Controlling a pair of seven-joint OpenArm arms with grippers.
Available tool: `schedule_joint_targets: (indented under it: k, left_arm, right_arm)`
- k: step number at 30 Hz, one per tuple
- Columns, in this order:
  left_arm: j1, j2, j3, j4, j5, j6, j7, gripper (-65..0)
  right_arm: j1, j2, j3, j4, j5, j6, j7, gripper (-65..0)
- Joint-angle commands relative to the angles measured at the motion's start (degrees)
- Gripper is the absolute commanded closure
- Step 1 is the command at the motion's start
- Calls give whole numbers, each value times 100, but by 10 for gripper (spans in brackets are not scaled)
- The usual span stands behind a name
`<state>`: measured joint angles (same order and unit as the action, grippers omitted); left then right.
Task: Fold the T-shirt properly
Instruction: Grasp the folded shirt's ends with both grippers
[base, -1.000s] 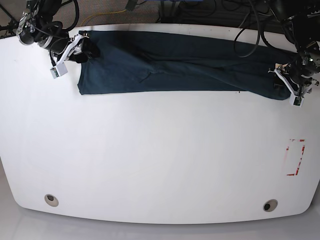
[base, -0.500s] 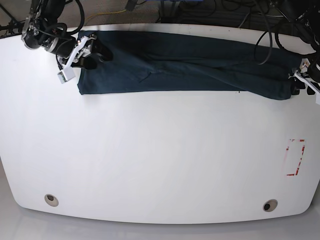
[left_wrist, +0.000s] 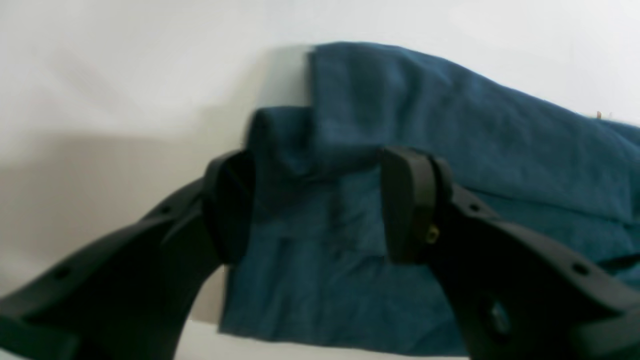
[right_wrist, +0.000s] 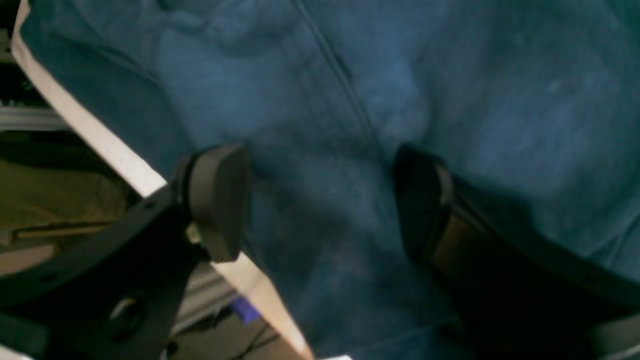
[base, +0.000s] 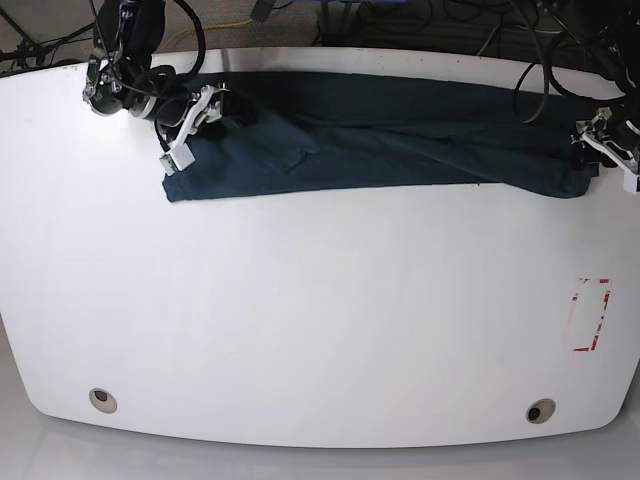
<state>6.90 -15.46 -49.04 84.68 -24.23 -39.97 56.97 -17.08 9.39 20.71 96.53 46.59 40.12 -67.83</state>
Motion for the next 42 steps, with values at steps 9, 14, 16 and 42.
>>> schedule_joint_targets:
  k: [9, 14, 16, 42]
  left_arm:
    - [-17, -111, -24, -244, 291, -3, -471, -374]
    - [-17, -120, -6, -209, 291, -3, -471, -374]
    - [-17, -111, 11, -121, 291, -3, -471, -374]
    - [-1723, -128, 354, -1167, 1504, -3, -479, -372]
  right_arm:
    - [-63, 50, -176, -5, -417, -12, 18, -436]
    - [-63, 41, -176, -14, -417, -12, 18, -436]
    - [-55, 41, -176, -14, -417, -12, 18, -436]
    - [-46, 33, -150, -22, -426, -12, 27, -436]
